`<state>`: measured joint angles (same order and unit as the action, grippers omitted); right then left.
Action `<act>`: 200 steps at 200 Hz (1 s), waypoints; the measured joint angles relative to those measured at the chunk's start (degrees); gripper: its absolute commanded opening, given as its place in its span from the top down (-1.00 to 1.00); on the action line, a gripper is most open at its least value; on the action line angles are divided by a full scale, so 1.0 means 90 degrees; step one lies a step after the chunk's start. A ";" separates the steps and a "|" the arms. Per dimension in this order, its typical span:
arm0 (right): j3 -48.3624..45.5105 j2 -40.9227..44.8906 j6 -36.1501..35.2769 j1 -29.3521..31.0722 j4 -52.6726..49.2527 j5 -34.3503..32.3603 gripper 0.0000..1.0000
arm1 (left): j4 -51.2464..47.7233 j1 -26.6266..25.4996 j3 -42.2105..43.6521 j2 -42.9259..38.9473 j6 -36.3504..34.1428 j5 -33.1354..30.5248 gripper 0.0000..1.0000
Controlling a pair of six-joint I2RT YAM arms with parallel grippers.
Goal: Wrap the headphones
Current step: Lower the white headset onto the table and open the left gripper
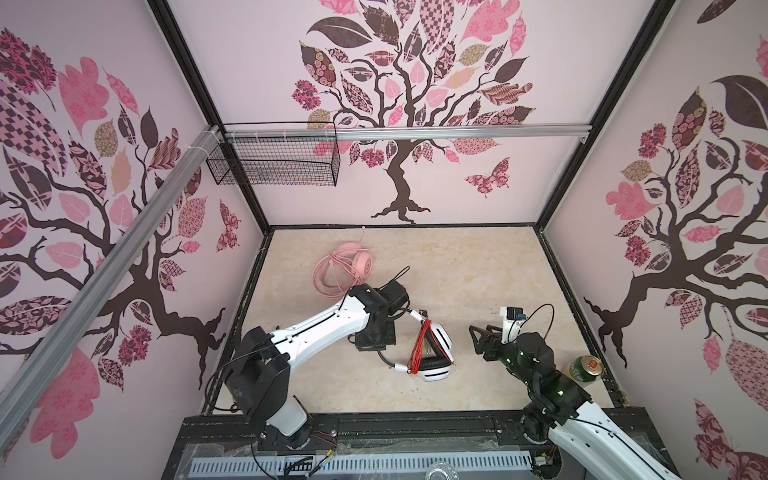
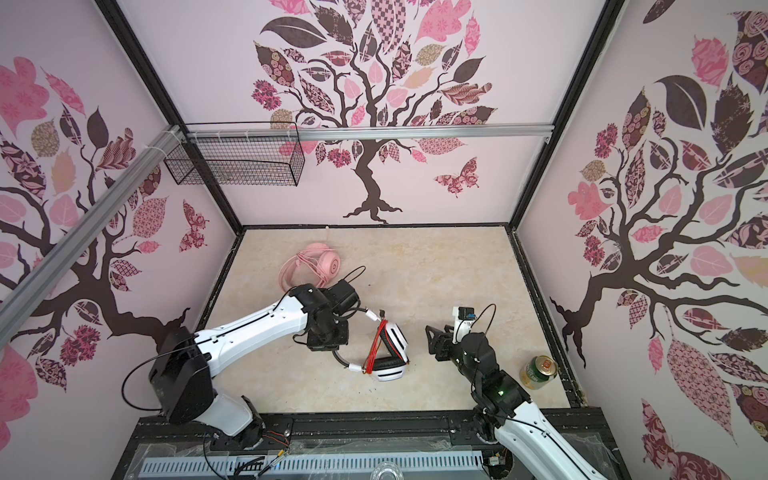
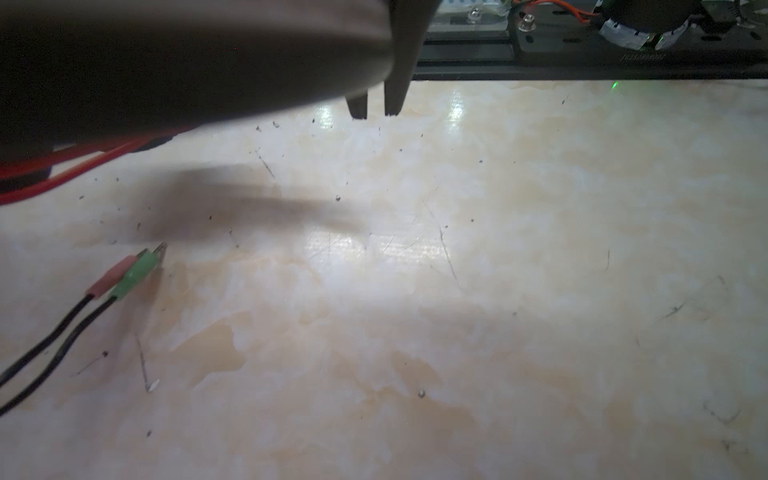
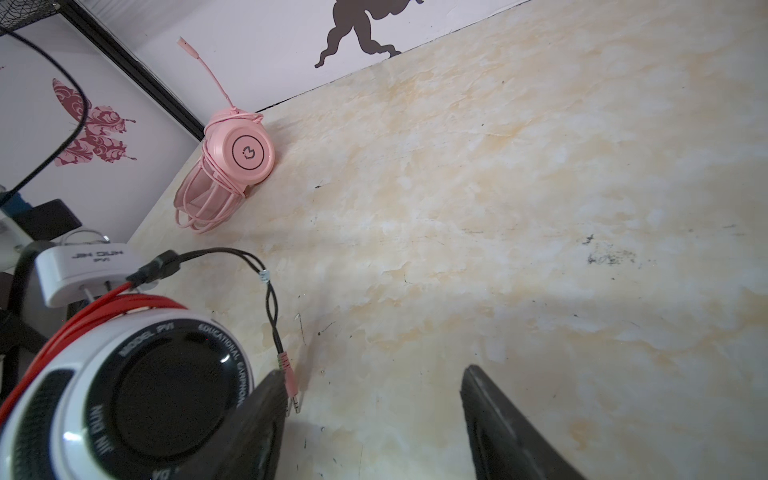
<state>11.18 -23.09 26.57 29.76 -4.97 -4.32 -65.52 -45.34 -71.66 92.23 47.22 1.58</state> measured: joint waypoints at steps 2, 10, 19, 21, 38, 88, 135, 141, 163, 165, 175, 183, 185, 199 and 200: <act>0.0000 0.0000 0.0000 0.0000 0.0000 0.0000 -0.38 | 0.0002 0.0012 -0.0049 0.0049 -0.0024 0.0005 1.00; 0.0000 0.0002 0.0000 0.0000 0.0000 0.0000 -0.38 | 0.0051 0.0078 -0.0211 0.0226 -0.0073 0.0002 1.00; 0.0000 0.0024 0.0000 0.0000 -0.0007 0.0000 -0.38 | 0.0102 0.0155 -0.0333 0.0374 -0.0109 0.0015 1.00; 0.0000 0.0032 0.0000 0.0000 -0.0007 0.0000 -0.38 | 0.0117 0.0180 -0.0359 0.0408 -0.0124 0.0019 1.00; 0.0000 0.0143 0.0000 0.0000 -0.0007 0.0002 -0.38 | 0.0238 0.0352 -0.0476 0.0629 -0.0204 0.0068 1.00; -0.0002 0.0257 0.0002 0.0000 0.0000 0.0010 -0.38 | 0.0379 0.0687 -0.0588 0.1100 -0.0279 0.0197 1.00; -0.0005 0.0257 0.0002 0.0000 0.0000 0.0080 -0.37 | 0.0566 0.0835 -0.0712 0.1557 -0.0265 0.0474 1.00; -0.0007 0.0257 0.0002 0.0000 0.0002 0.0102 -0.37 | 0.0597 0.0852 -0.0731 0.1600 -0.0260 0.0529 1.00; -0.0061 0.0250 0.0005 0.0000 0.0002 0.0165 -0.37 | 0.0699 0.0906 -0.0811 0.1746 -0.0238 0.0699 1.00; -0.0066 0.0250 0.0007 0.0000 0.0000 0.0172 -0.37 | 0.0707 0.0908 -0.0823 0.1761 -0.0236 0.0709 1.00; -0.0073 0.0236 0.0007 0.0000 -0.0005 0.0197 -0.37 | 0.0733 0.0935 -0.0879 0.1855 -0.0223 0.0758 1.00; -0.0075 0.0231 0.0007 0.0000 -0.0002 0.0214 -0.37 | 0.0755 0.0967 -0.0923 0.1931 -0.0221 0.0814 1.00; -0.0075 0.0231 0.0007 0.0000 0.0000 0.0221 -0.37 | 0.0758 0.0971 -0.0933 0.1948 -0.0219 0.0826 1.00; -0.0075 0.0231 0.0007 0.0000 0.0000 0.0233 -0.37 | 0.0767 0.1061 -0.0981 0.2076 -0.0216 0.0964 1.00; -0.0075 0.0231 0.0007 0.0000 0.0000 0.0236 -0.37 | 0.0770 0.1066 -0.0984 0.2084 -0.0216 0.0969 1.00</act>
<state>10.50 -21.02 26.63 29.76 -4.97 -2.20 -58.59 -35.75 -80.51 110.98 45.28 10.31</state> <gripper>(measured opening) 0.685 0.068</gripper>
